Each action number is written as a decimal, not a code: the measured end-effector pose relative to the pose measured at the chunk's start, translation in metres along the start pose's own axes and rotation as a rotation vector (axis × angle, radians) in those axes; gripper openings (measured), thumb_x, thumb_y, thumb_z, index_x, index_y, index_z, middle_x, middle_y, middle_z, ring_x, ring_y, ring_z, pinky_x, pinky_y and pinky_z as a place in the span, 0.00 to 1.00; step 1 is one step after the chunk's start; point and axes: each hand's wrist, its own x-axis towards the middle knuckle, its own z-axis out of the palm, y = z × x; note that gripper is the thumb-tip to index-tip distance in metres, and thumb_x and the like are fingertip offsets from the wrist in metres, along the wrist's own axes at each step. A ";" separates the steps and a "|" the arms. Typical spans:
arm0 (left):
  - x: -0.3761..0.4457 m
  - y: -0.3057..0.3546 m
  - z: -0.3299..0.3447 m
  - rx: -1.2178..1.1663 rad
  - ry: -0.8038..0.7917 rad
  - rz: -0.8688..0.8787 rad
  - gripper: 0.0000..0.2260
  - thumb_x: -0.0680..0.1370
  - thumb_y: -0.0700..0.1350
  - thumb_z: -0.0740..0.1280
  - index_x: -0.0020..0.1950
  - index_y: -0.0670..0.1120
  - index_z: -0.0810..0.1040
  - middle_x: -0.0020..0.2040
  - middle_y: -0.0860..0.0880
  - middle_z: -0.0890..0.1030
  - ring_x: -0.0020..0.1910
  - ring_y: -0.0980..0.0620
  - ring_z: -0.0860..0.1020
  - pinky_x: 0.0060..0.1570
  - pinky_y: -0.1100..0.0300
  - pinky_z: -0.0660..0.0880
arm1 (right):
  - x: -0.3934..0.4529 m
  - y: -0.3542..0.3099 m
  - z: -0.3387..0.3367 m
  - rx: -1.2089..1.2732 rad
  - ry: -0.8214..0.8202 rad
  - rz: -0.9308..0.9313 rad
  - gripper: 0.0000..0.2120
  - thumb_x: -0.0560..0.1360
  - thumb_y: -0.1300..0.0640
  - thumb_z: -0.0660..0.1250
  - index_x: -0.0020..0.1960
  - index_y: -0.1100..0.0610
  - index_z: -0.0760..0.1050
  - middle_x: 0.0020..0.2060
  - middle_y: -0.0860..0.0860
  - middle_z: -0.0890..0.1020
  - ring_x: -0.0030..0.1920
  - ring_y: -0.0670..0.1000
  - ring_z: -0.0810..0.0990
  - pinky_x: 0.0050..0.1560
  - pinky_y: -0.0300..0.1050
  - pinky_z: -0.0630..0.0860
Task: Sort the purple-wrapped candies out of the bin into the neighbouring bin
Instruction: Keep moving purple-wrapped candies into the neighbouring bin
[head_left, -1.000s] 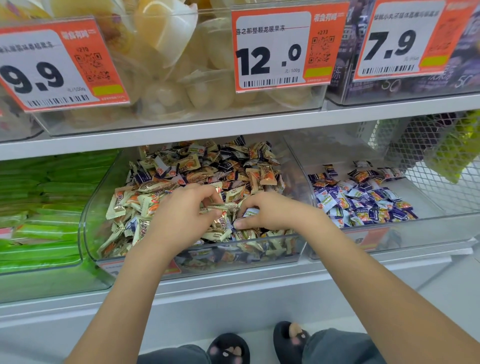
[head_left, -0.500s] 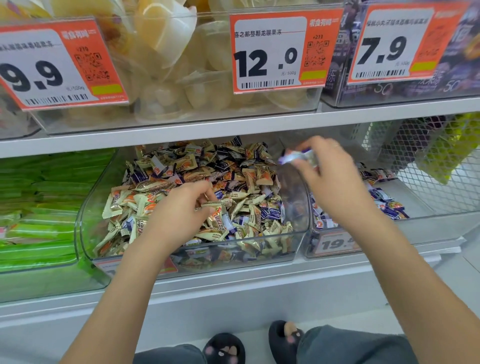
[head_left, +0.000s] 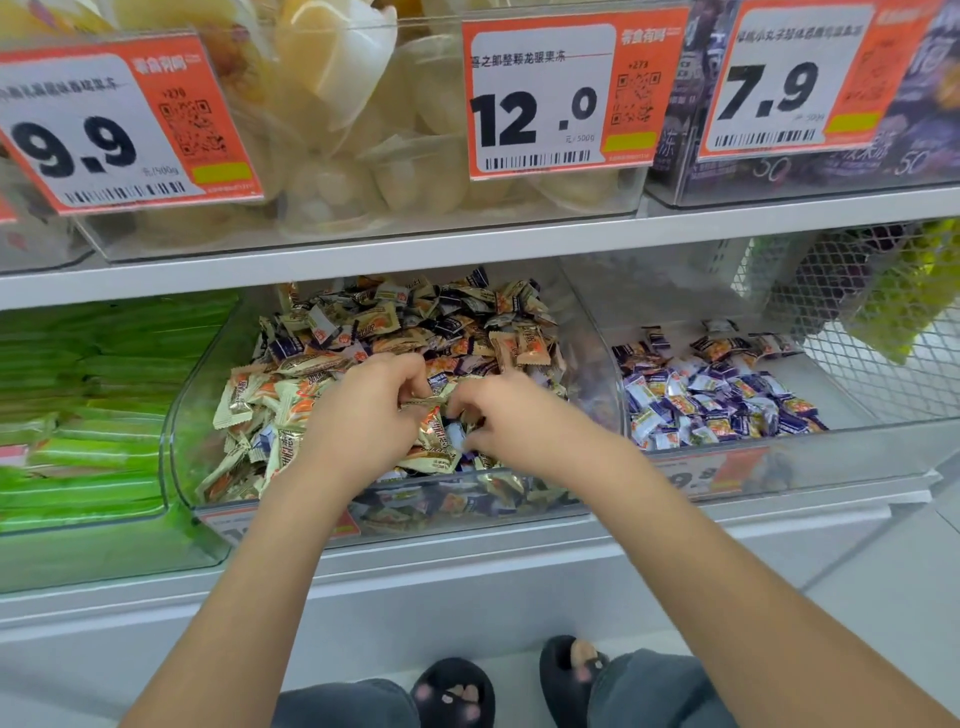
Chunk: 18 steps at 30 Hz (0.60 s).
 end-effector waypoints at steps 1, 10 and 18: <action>0.000 -0.001 -0.001 0.015 0.013 0.001 0.11 0.72 0.39 0.69 0.37 0.53 0.71 0.39 0.53 0.75 0.39 0.50 0.74 0.40 0.53 0.73 | 0.006 -0.001 0.006 -0.014 -0.027 0.010 0.15 0.74 0.59 0.69 0.60 0.57 0.75 0.51 0.54 0.79 0.47 0.52 0.76 0.47 0.47 0.75; -0.001 -0.003 -0.002 0.046 0.037 -0.008 0.12 0.72 0.40 0.69 0.37 0.54 0.69 0.39 0.53 0.75 0.40 0.49 0.74 0.40 0.53 0.73 | 0.008 0.007 -0.007 0.119 0.123 0.043 0.09 0.73 0.64 0.68 0.49 0.52 0.79 0.46 0.48 0.77 0.38 0.43 0.73 0.34 0.31 0.68; -0.004 0.004 0.002 0.190 0.066 0.053 0.06 0.74 0.43 0.68 0.47 0.51 0.73 0.47 0.52 0.75 0.49 0.48 0.73 0.48 0.53 0.68 | -0.050 0.058 -0.057 -0.064 0.674 0.317 0.08 0.75 0.62 0.67 0.52 0.54 0.79 0.46 0.52 0.77 0.52 0.57 0.73 0.50 0.47 0.68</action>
